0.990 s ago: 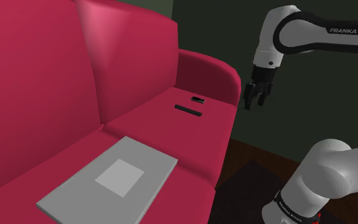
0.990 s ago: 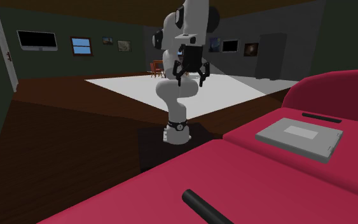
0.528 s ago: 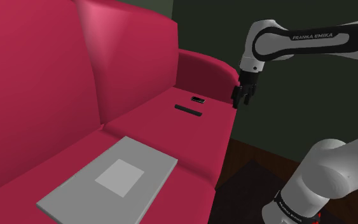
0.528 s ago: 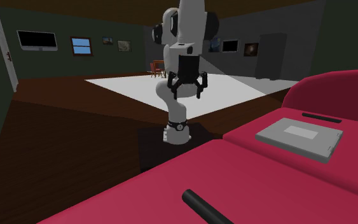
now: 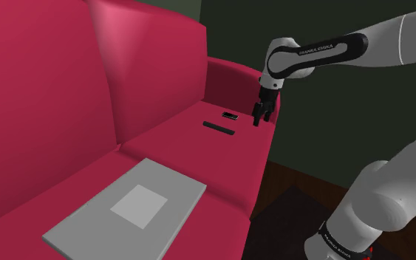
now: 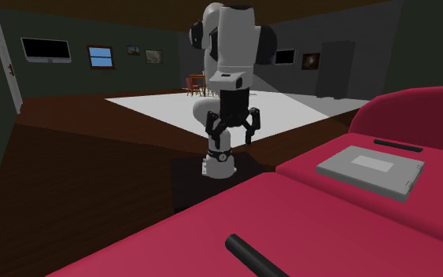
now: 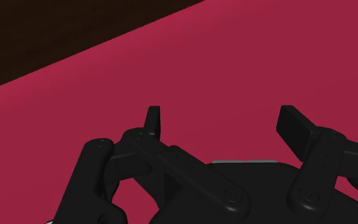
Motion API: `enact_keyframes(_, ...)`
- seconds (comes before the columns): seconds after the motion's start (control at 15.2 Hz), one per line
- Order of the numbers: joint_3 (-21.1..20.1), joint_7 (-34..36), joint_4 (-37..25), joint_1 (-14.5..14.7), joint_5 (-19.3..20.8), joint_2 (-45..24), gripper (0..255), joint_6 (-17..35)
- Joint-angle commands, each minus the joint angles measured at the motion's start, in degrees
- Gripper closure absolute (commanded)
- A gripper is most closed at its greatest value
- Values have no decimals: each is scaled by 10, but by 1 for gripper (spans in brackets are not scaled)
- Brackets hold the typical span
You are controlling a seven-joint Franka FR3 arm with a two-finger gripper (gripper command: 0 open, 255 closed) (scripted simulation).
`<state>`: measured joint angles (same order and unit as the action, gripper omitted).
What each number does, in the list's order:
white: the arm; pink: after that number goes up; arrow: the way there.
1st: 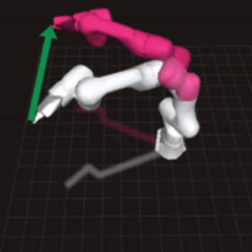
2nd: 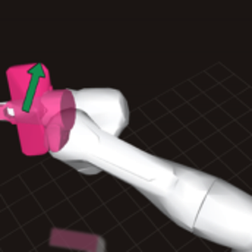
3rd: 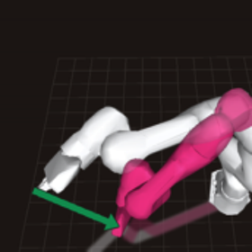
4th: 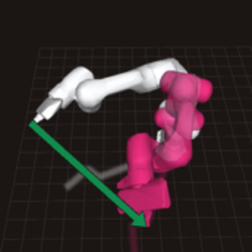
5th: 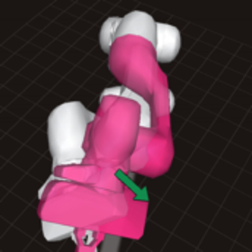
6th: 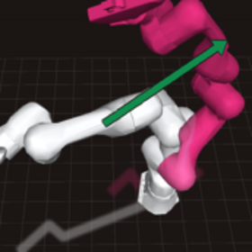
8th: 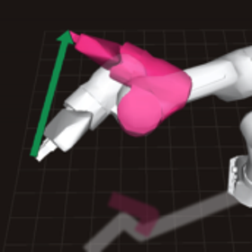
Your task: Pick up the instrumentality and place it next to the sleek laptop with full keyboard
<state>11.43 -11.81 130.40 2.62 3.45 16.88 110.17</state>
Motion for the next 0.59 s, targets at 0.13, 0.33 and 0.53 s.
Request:
enact_keyframes(0.13, 22, -64, -62, 3, -23, -96, 0, 37)
enact_keyframes(0.33, 28, -107, -114, 4, -47, -166, 0, 55)
enact_keyframes(0.53, 29, -148, -173, 0, -73, -235, 0, 64)
